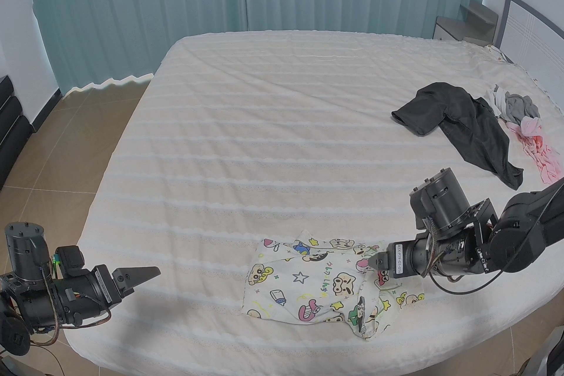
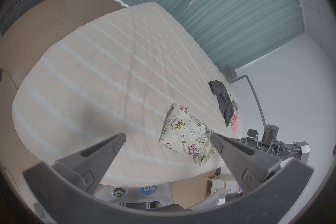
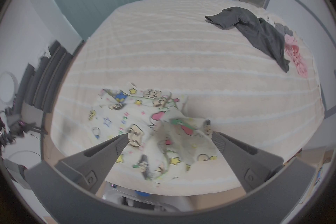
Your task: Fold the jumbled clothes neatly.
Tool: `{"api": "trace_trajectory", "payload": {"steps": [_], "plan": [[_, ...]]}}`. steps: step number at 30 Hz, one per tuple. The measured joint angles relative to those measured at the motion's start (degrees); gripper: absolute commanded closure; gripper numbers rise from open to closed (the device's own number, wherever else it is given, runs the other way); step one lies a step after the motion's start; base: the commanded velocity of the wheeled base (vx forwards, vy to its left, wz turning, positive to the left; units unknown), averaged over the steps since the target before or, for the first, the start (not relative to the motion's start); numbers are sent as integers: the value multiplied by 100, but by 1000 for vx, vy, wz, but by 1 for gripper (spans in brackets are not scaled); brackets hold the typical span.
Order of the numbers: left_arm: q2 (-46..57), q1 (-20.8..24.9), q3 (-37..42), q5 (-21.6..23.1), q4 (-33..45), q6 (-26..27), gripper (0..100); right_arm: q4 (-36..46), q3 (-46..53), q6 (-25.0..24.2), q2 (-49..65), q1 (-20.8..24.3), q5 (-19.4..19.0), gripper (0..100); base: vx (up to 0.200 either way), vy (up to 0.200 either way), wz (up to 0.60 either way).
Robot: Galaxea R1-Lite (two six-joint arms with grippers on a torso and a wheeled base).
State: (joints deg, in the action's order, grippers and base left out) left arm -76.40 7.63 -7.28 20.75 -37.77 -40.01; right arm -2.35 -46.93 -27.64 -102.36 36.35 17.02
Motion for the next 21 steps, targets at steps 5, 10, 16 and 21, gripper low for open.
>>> {"api": "trace_trajectory", "payload": {"steps": [5, 10, 16, 21], "plan": [[-1, 5, 4, 0, 0, -2, 0, 30, -295, -241, 18, 85, -158, 0, 0, 0, 0], [-17, 5, 11, 0, 0, -2, 0, 135, -450, -112, -105, 138, -27, 0, 0, 0, 0], [-45, 5, 21, 5, 0, 2, 0, 271, -560, 323, -830, 256, 428, 0, 0, 0, 0], [-80, 5, 26, 7, 0, 2, 0, 319, -435, 673, -1401, 262, 969, 0, 0, 0, 0]]}}
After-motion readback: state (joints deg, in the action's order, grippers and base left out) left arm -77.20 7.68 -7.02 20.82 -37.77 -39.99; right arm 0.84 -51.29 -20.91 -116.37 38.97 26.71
